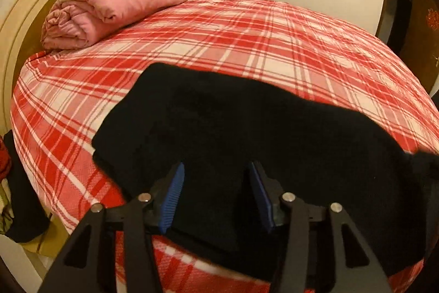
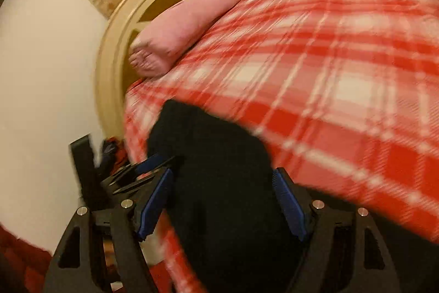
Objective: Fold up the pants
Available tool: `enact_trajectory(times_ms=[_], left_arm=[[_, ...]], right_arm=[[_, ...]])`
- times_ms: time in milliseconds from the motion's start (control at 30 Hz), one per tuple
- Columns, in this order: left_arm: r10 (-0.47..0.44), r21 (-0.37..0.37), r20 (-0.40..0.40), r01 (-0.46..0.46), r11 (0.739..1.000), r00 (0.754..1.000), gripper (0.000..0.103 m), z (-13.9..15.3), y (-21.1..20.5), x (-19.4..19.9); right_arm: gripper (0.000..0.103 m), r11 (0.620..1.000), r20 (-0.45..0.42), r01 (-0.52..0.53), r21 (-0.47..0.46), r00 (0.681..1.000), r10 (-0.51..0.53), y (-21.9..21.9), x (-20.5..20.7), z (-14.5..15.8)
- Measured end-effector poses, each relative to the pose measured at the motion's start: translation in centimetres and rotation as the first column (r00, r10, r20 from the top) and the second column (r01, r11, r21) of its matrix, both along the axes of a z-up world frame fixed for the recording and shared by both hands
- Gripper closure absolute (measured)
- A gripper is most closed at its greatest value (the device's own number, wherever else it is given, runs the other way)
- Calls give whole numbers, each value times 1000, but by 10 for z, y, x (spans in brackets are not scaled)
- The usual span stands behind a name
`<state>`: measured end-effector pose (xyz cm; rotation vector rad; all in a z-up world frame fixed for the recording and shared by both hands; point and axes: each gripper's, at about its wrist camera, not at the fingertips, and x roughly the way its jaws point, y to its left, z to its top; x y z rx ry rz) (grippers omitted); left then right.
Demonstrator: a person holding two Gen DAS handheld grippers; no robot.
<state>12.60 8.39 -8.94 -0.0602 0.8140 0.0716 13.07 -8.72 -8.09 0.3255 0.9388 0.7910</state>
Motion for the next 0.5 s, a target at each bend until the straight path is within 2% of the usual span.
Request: enact_trajectory(times_ms=[67,133,233,267,367,500], left_arm=[[2,-17,-1,-2,1000,1000,48,-1,2,-2],[5,-15,-4,-5,1000,1000,47,-2,0,-2],[8,-2,3,-8,1000,1000,47,-4,-3,-2],[11,-1,4,-11,1000,1000,47,-5,-4,-2],[15,-13,-9,-15,1000,1000,47,-4,-2,0],[13,-34,-22,-14,999,1000,46,-3,1,1]], right_arm=[[27,999,0,-39,-36,999,39,10,-8,-1],[27,998,-4,-52,-26,999,52,8,-8,-1],[27,997,13,41,-60,999,-40,-7,1,0],[27,998,-11,59,-35,998,-59,-12,9,-3],[27,999,-89,-5,42,996,8,-6,13,-9],[27,998,-15,-54,-45,998,54,7,-8,5]])
